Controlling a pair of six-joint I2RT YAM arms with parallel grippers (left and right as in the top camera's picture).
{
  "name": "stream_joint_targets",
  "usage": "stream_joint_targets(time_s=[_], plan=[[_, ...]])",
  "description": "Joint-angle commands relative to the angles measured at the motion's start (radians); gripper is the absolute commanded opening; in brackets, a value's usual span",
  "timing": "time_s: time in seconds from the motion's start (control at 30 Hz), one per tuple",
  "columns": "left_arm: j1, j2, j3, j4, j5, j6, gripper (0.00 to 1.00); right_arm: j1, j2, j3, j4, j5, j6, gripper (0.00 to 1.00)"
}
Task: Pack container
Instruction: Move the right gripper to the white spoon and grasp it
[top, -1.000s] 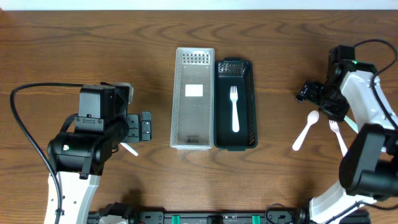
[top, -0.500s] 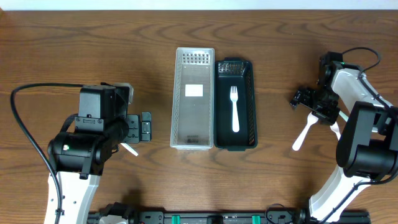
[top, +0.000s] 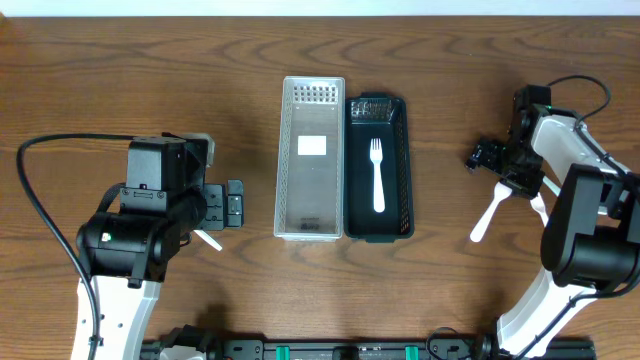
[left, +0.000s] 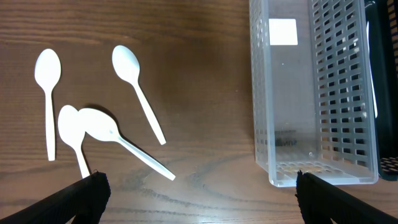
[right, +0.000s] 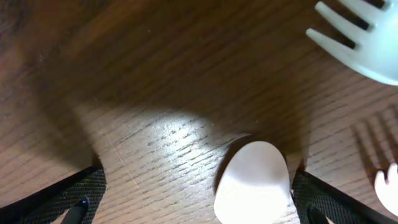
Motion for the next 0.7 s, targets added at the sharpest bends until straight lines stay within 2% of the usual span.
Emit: stream_joint_targets(time_s=[0.0,0.27,0.33,0.47,0.6,0.67], plan=[[-0.002,-0.005,0.016,-0.003,-0.007,0.002,0.98,-0.007,0.018,-0.061,0.024,0.01,-0.013,0.99],[-0.002,-0.005,0.016,-0.003,-0.007,0.002,0.98,-0.007,0.018,-0.092,0.045,0.009,-0.013,0.97],[-0.002,-0.005,0.016,-0.003,-0.006,0.002,0.98,-0.006,0.018,-0.092,0.045,0.009,-0.013,0.91],[-0.002,-0.005,0.016,-0.006,-0.006,0.002,0.98,-0.006,0.018,-0.092,0.045,0.009,-0.013,0.73],[-0.002,-0.005,0.016,-0.014,-0.007,0.002,0.98,-0.006,0.018,-0.092,0.045,0.01,-0.013,0.64],[-0.002,-0.005,0.016,-0.017,-0.007,0.002,0.98,-0.006,0.018,-0.092,0.045,0.01,-0.013,0.56]])
